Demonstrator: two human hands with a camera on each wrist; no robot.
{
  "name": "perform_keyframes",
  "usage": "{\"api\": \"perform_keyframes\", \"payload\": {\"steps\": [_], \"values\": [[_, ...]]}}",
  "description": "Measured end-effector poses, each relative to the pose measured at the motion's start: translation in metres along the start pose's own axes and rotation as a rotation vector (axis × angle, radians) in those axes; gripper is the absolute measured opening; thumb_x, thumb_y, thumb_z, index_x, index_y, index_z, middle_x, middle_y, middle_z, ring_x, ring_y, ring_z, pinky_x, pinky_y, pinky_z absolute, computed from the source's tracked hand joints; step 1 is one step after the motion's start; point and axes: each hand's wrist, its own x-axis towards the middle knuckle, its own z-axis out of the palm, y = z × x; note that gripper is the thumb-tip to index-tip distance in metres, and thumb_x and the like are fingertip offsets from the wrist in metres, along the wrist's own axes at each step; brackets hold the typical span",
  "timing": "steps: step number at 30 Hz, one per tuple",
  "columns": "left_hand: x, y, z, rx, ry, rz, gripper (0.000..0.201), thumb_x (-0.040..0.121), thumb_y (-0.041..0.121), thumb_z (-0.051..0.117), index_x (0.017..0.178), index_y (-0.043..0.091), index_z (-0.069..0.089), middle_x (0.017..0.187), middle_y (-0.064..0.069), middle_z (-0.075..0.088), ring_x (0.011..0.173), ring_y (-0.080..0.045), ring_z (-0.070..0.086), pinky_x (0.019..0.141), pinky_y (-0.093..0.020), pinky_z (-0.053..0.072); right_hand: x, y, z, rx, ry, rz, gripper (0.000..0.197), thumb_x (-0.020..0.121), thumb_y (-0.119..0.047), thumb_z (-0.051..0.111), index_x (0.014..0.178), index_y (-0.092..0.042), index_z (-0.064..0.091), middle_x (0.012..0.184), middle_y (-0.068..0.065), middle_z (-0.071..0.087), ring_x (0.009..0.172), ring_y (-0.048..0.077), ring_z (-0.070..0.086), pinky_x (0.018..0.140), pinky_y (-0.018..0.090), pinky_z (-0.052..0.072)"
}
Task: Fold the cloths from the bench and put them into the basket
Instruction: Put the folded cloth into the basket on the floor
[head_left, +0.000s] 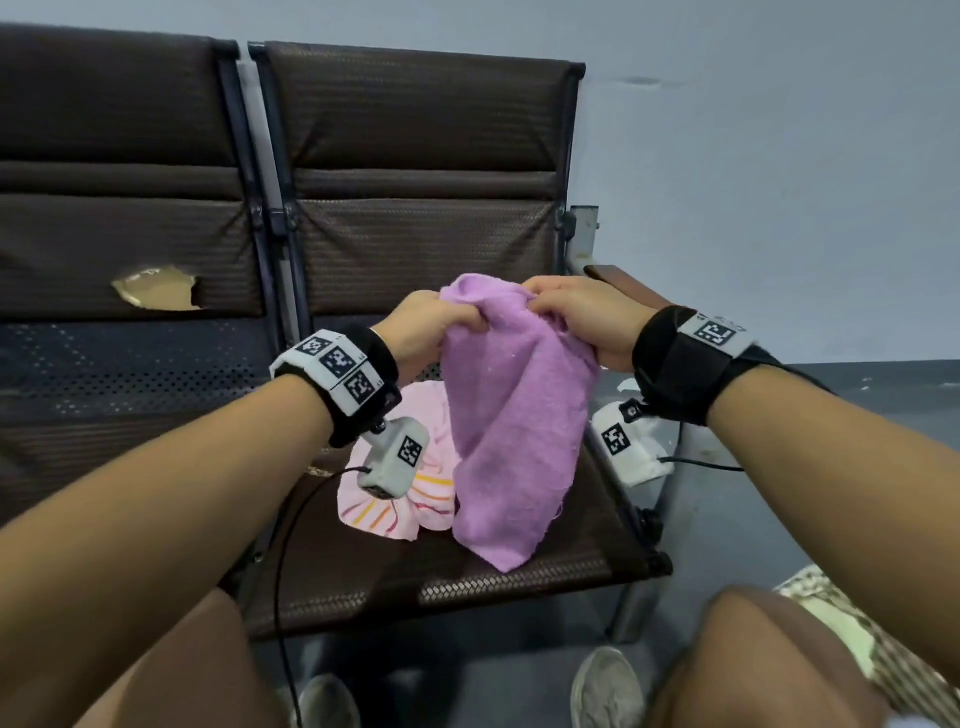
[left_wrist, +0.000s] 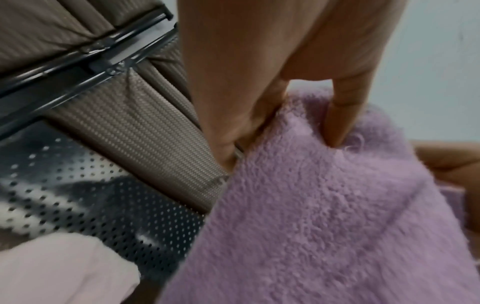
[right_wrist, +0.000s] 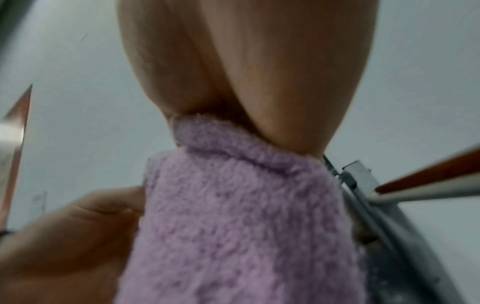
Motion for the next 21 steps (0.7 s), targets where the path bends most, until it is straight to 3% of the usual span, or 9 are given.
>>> {"api": "perform_keyframes", "payload": {"steps": [1,2,5,8,10,13,15,18,21], "values": [[0.002,0.0,0.0,0.02,0.019,0.016,0.034,0.069,0.009,0.07,0.102,-0.001,0.074,0.101,-0.02,0.071,0.091,-0.026,0.066,0.075,-0.033,0.052,0.0,0.005,-0.009,-0.18,0.013,-0.003,0.01,0.092,-0.03,0.064,0.09,-0.023,0.071,0.091,-0.006,0.07,0.086,0.012,0.063,0.078,0.027,0.05],[0.006,0.0,0.0,0.058,0.043,0.045,0.025,0.074,0.01,0.073,0.098,0.003,0.076,0.099,-0.018,0.072,0.09,-0.025,0.067,0.075,-0.033,0.053,0.001,0.012,-0.018,-0.37,0.005,0.017,0.017,0.088,-0.041,0.07,0.092,-0.025,0.071,0.092,-0.007,0.07,0.086,0.01,0.065,0.077,0.024,0.052],[0.024,0.004,0.004,0.23,0.133,0.151,0.016,0.086,0.013,0.072,0.099,0.003,0.076,0.102,-0.016,0.073,0.089,-0.02,0.064,0.084,-0.039,0.054,0.003,0.031,-0.04,-0.693,-0.002,0.111,0.023,0.082,-0.043,0.077,0.076,-0.023,0.068,0.077,-0.006,0.067,0.069,0.01,0.062,0.057,0.015,0.046],[0.041,0.012,0.008,0.304,0.27,0.216,0.019,0.087,0.016,0.071,0.096,0.0,0.075,0.098,-0.018,0.074,0.082,-0.017,0.062,0.083,-0.045,0.056,0.011,0.041,-0.052,-0.577,0.223,0.071,0.015,0.088,-0.03,0.069,0.078,-0.018,0.071,0.075,0.001,0.064,0.069,0.02,0.059,0.06,0.027,0.046],[0.049,0.018,0.007,0.257,0.332,0.259,0.017,0.085,0.019,0.072,0.091,0.004,0.077,0.088,-0.011,0.073,0.077,-0.015,0.062,0.075,-0.04,0.056,0.016,0.04,-0.055,-0.44,0.388,-0.02,0.02,0.089,-0.023,0.061,0.069,-0.021,0.067,0.065,-0.002,0.055,0.064,0.019,0.049,0.056,0.028,0.038],[0.052,0.03,0.004,0.134,0.32,0.32,0.005,0.08,0.023,0.075,0.08,0.019,0.079,0.083,-0.002,0.074,0.076,-0.009,0.064,0.072,-0.032,0.055,0.02,0.032,-0.054,-0.272,0.498,-0.146,0.025,0.087,-0.019,0.054,0.063,-0.018,0.06,0.062,-0.003,0.049,0.06,0.016,0.042,0.058,0.028,0.033],[0.049,0.031,-0.001,0.042,0.265,0.312,0.006,0.076,0.021,0.078,0.082,0.02,0.08,0.084,-0.002,0.075,0.078,-0.012,0.067,0.071,-0.031,0.055,0.021,0.03,-0.051,-0.212,0.511,-0.187,0.025,0.087,-0.022,0.053,0.065,-0.013,0.06,0.065,0.0,0.049,0.063,0.015,0.042,0.062,0.031,0.033],[0.037,0.009,-0.007,0.011,0.197,0.208,0.013,0.072,0.01,0.082,0.082,0.013,0.076,0.085,-0.007,0.073,0.078,-0.017,0.067,0.071,-0.029,0.055,0.015,0.047,-0.045,-0.231,0.46,-0.141,0.028,0.09,-0.028,0.051,0.08,-0.009,0.069,0.074,0.003,0.065,0.068,0.016,0.055,0.067,0.032,0.045],[0.022,-0.04,-0.008,0.138,0.106,0.01,0.025,0.075,0.001,0.08,0.071,0.012,0.059,0.075,-0.01,0.061,0.072,-0.02,0.059,0.065,-0.026,0.051,0.001,0.083,-0.03,-0.333,0.278,-0.017,0.027,0.092,-0.026,0.051,0.089,-0.01,0.072,0.086,0.016,0.071,0.077,0.023,0.061,0.071,0.035,0.05]]}}
